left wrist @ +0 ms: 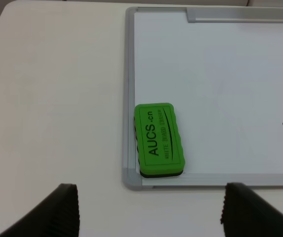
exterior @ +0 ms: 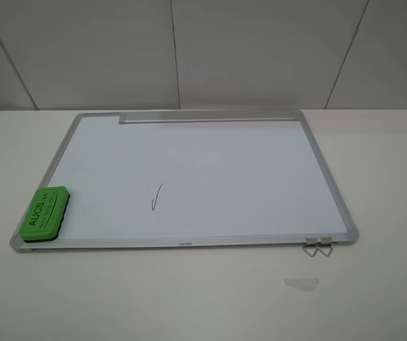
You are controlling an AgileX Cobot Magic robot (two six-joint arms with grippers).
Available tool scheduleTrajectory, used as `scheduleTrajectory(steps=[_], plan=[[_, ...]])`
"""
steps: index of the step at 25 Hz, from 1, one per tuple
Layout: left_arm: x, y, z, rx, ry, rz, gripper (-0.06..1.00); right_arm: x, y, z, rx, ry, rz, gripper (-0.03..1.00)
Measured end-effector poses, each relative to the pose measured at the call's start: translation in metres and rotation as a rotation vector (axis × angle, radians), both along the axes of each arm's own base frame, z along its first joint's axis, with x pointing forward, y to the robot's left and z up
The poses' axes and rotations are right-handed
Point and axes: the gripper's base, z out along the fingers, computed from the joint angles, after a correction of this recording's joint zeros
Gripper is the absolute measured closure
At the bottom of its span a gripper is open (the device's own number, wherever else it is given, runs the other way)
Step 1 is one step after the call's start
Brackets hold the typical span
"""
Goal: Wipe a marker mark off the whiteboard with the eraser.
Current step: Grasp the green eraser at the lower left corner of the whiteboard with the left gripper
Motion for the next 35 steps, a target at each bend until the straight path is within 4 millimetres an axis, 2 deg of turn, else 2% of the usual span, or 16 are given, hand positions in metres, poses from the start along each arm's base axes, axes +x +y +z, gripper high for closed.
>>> scheduleTrajectory(steps=[12,15,17,18,19,22,28,32,35], plan=[[-0.001,0.000,0.002,-0.029,-0.006,0.013,0.32,0.000,0.000,0.000,0.000,0.000,0.000,0.15],[0.002,0.000,0.011,-0.074,0.005,0.044,0.32,0.000,0.000,0.000,0.000,0.000,0.000,0.15],[0.015,0.000,0.024,-0.099,0.066,0.063,0.32,0.000,0.000,0.000,0.000,0.000,0.000,0.15],[0.015,0.000,0.024,-0.099,0.066,0.063,0.32,0.000,0.000,0.000,0.000,0.000,0.000,0.15],[0.030,0.001,0.031,-0.105,0.133,0.070,0.32,0.000,0.000,0.000,0.000,0.000,0.000,0.15],[0.052,0.001,0.041,-0.109,0.246,0.079,0.32,0.000,0.000,0.000,0.000,0.000,0.000,0.15],[0.106,0.003,0.051,-0.109,0.498,0.092,0.32,0.000,0.000,0.000,0.000,0.000,0.000,0.15],[0.142,0.004,0.046,-0.108,0.623,0.098,0.31,0.000,0.000,0.000,0.000,0.000,0.000,0.15],[0.163,0.005,0.032,-0.104,0.726,0.103,0.25,0.000,0.000,0.000,0.000,0.000,0.000,0.15]])
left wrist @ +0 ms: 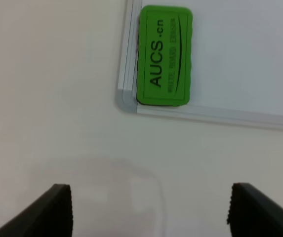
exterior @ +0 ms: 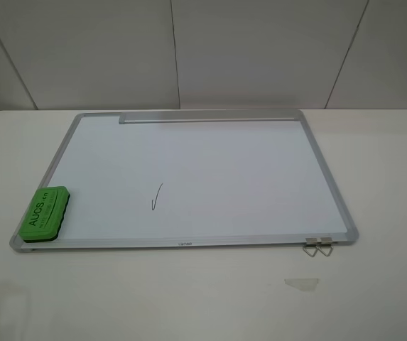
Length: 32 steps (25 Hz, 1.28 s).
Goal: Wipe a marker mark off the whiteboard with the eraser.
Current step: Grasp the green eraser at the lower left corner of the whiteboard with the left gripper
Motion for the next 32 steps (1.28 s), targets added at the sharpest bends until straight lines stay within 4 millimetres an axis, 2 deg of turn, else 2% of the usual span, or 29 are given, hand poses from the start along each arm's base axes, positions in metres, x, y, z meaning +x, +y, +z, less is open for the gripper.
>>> scheduleTrajectory(steps=[4,15,16,24,32], plan=[[0.023,0.001,-0.020,0.002,0.106,-0.001,0.22,0.000,0.000,0.000,0.000,0.000,0.000,0.15],[0.079,0.002,-0.078,-0.012,0.217,-0.007,0.22,0.000,0.000,0.000,0.000,0.000,0.000,0.15],[0.079,0.002,-0.078,-0.012,0.217,-0.007,0.22,0.000,0.000,0.000,0.000,0.000,0.000,0.15],[0.105,0.000,-0.120,-0.052,0.261,-0.005,0.22,0.000,0.000,0.000,0.000,0.000,0.000,0.15],[0.118,-0.005,-0.153,-0.106,0.300,-0.027,0.22,0.000,0.000,0.000,0.000,0.000,0.000,0.15]])
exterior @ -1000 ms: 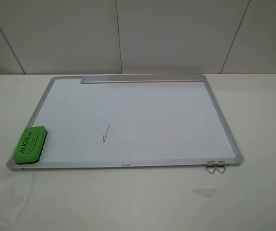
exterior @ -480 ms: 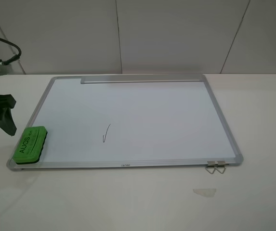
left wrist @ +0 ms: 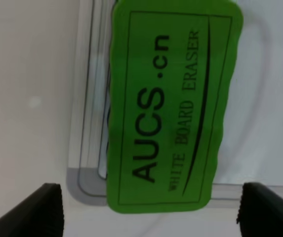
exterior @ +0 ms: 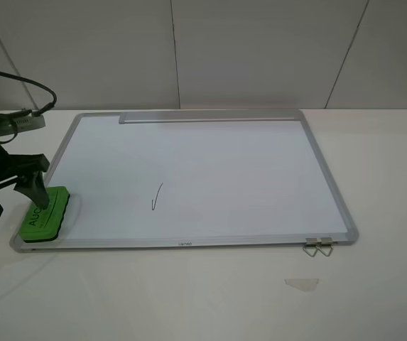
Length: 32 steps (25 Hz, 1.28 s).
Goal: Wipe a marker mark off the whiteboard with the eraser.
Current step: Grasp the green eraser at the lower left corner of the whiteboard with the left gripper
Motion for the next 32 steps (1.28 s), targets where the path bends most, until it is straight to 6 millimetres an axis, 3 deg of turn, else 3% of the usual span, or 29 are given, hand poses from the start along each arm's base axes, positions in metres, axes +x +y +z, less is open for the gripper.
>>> scheduleTrajectory(steps=[17,25,29,32], plan=[[0.016,-0.002,-0.038,-0.026,-0.034,-0.023,0.22,0.000,0.000,0.000,0.000,0.000,0.000,0.15],[0.017,-0.002,-0.042,-0.028,-0.029,-0.020,0.22,0.000,0.000,0.000,0.000,0.000,0.000,0.15],[0.018,-0.003,-0.043,-0.036,-0.029,0.008,0.33,0.000,0.000,0.000,0.000,0.000,0.000,0.15],[0.018,-0.003,-0.043,-0.036,-0.027,0.031,0.35,0.000,0.000,0.000,0.000,0.000,0.000,0.15]])
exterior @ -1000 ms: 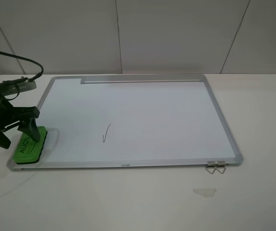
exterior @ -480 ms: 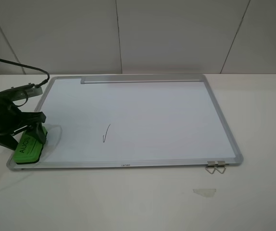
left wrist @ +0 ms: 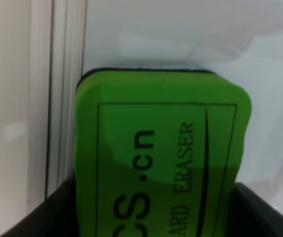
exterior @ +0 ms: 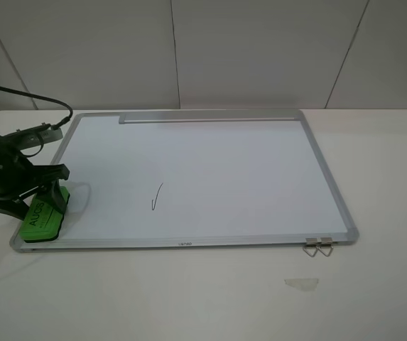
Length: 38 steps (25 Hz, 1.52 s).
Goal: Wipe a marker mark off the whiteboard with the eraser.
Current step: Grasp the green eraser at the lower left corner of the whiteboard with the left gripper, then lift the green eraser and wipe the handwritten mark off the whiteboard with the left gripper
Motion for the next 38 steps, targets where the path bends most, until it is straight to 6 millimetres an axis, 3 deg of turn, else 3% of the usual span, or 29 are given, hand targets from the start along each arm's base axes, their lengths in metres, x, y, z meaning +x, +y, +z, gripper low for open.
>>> scheduleTrajectory(steps=[15,23,27,33,38], plan=[[0.000,0.000,0.004,-0.003,-0.005,0.012,0.35,0.000,0.000,0.000,0.000,0.000,0.000,0.15],[-0.004,-0.001,0.042,-0.004,-0.119,-0.026,0.35,0.000,0.000,0.000,0.000,0.000,0.000,0.15],[-0.006,-0.003,0.055,-0.023,-0.094,-0.095,0.35,0.000,0.000,0.000,0.000,0.000,0.000,0.15],[0.012,-0.005,0.085,-0.045,-0.114,-0.178,0.35,0.000,0.000,0.000,0.000,0.000,0.000,0.15],[0.027,-0.034,0.110,-0.048,-0.182,-0.341,0.35,0.000,0.000,0.000,0.000,0.000,0.000,0.15]])
